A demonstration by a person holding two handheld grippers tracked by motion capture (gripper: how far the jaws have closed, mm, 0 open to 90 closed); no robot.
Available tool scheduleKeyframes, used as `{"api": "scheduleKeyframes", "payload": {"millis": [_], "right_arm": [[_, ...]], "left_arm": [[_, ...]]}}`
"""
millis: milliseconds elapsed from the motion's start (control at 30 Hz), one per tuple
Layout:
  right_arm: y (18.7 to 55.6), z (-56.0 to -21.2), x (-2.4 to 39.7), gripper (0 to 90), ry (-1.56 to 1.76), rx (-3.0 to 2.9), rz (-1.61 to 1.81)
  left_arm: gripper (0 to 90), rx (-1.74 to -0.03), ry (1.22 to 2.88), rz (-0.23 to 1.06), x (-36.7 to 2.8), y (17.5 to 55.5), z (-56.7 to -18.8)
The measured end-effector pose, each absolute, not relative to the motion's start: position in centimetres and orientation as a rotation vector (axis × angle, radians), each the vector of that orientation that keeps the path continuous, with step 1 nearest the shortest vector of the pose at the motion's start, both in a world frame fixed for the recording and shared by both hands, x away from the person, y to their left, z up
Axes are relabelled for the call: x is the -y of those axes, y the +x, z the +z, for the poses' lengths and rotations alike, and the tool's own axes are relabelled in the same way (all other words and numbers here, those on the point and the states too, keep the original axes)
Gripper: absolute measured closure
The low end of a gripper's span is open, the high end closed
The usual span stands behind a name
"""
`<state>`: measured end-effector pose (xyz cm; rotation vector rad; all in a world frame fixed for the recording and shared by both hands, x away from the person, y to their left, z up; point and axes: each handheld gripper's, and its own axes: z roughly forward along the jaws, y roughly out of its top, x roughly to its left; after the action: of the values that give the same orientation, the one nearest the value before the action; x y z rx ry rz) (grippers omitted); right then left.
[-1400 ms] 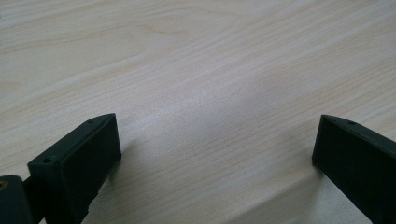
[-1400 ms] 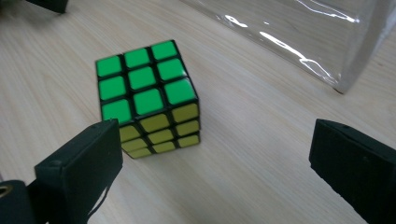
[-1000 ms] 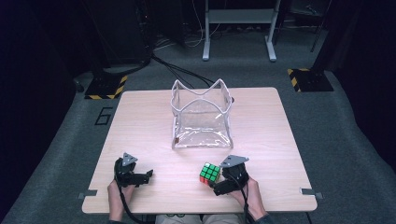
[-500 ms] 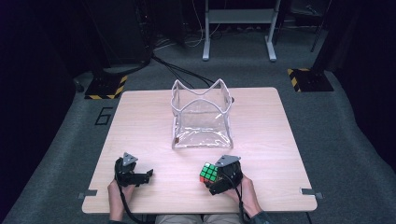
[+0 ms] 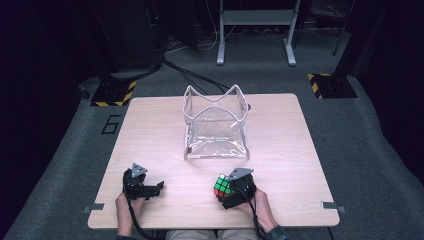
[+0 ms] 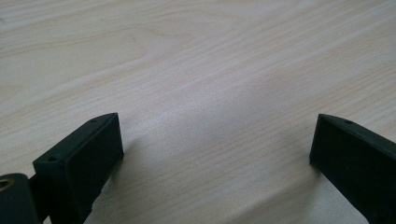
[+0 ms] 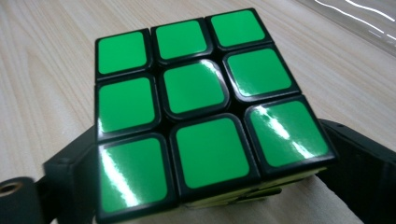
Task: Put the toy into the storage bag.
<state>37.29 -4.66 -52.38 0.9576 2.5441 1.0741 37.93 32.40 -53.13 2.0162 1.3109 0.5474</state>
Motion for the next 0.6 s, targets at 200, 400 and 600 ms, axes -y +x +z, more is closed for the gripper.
{"api": "scheduleKeyframes", "payload": {"millis": [200,400,600], "right_arm": [[37.05,-52.32,4.74,32.3,0.929,-2.524,1.107],[36.93,-52.22,4.69,32.9,0.916,-2.509,1.08],[36.82,-52.02,4.65,32.9,0.908,-2.504,1.053]], "left_arm": [[2.5,-1.311,2.016,0.547,-32.4,37.92,-53.13],[2.5,-1.309,2.018,0.547,-32.42,37.93,-53.12],[2.6,-1.308,2.018,0.547,-32.41,37.93,-53.13]]}}
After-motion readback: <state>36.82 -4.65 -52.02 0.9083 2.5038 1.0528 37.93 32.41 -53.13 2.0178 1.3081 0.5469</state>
